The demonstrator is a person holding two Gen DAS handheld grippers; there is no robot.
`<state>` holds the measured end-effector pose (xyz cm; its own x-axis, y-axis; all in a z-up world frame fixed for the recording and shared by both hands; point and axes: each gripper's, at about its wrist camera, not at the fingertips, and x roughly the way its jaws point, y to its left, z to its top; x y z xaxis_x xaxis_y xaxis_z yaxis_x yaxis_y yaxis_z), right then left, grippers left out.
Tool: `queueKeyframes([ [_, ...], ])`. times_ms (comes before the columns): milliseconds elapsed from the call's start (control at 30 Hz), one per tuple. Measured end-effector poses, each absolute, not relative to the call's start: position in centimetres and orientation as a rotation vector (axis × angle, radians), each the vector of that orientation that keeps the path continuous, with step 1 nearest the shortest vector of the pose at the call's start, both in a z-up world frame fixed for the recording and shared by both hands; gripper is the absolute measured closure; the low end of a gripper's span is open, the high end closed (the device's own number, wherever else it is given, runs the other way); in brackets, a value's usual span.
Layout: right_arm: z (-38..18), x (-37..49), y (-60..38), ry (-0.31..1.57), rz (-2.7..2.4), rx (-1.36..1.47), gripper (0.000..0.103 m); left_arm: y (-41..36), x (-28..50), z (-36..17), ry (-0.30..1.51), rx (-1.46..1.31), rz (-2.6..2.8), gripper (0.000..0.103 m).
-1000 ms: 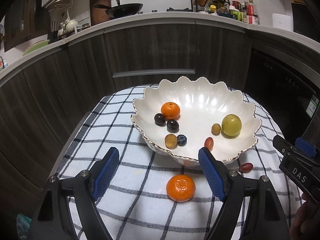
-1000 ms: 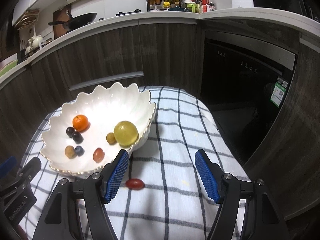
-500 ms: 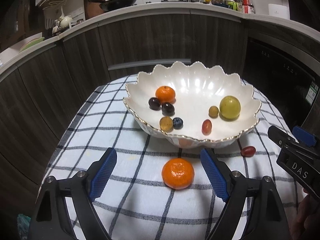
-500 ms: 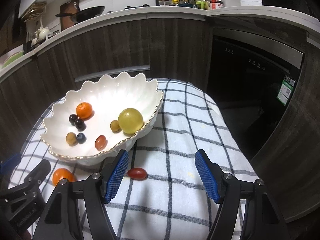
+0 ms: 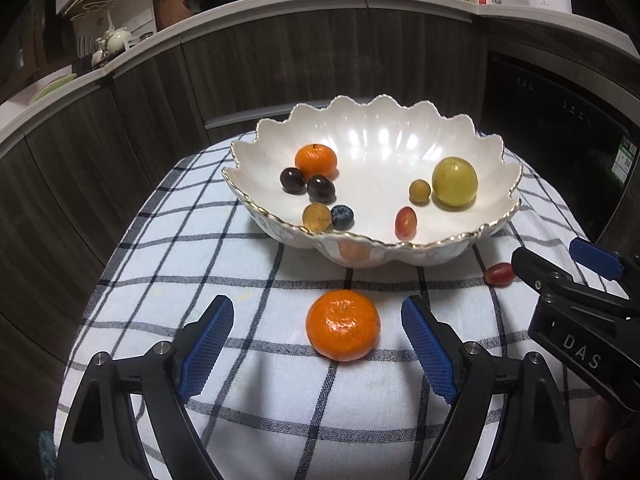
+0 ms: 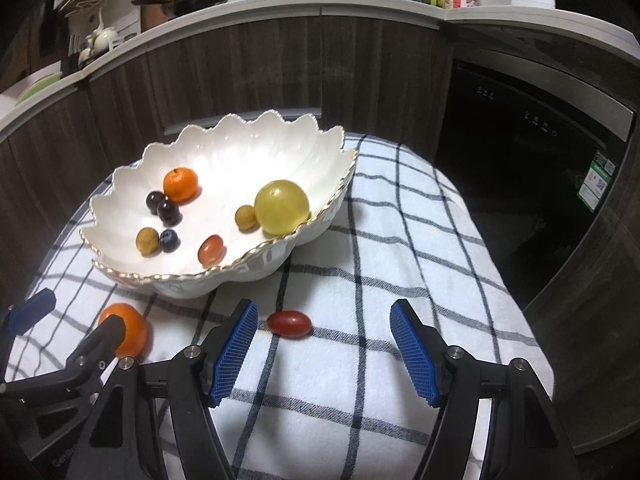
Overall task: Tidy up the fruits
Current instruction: 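Withdraw both open tools from the bowl toward the mandarin and red grape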
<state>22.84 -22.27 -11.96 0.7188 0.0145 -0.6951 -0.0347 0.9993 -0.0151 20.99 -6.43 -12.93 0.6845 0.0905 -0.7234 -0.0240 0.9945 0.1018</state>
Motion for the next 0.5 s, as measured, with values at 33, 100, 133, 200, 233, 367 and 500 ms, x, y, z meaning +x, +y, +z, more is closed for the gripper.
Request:
queueKeyframes([
  [33,-12.1,22.9,-22.2,0.77,0.028,-0.029,0.033,-6.5,21.0,-13.1,0.818,0.086,0.062,0.017],
  [100,-12.3,23.0,-22.1,0.775,0.032,-0.033,0.033,-6.6,21.1,-13.4,0.821,0.09,0.062,0.017],
  [133,-12.4,23.1,-22.0,0.778,0.035,-0.034,0.033,-6.7,21.1,-13.5,0.82,0.098,0.066,0.017],
  [200,-12.7,23.2,-21.9,0.783,0.039,-0.037,0.033,-7.0,21.2,-13.7,0.817,0.113,0.073,0.017],
  [233,-12.8,23.3,-21.9,0.784,0.039,-0.038,0.033,-7.1,21.2,-13.8,0.816,0.117,0.075,0.017],
  [367,-13.1,23.5,-21.8,0.789,0.042,-0.038,0.033,-6.9,21.4,-14.1,0.83,0.096,0.079,0.017],
  [500,-13.4,23.8,-21.9,0.797,0.05,-0.03,0.033,-7.1,21.5,-14.8,0.856,0.087,0.078,0.017],
])
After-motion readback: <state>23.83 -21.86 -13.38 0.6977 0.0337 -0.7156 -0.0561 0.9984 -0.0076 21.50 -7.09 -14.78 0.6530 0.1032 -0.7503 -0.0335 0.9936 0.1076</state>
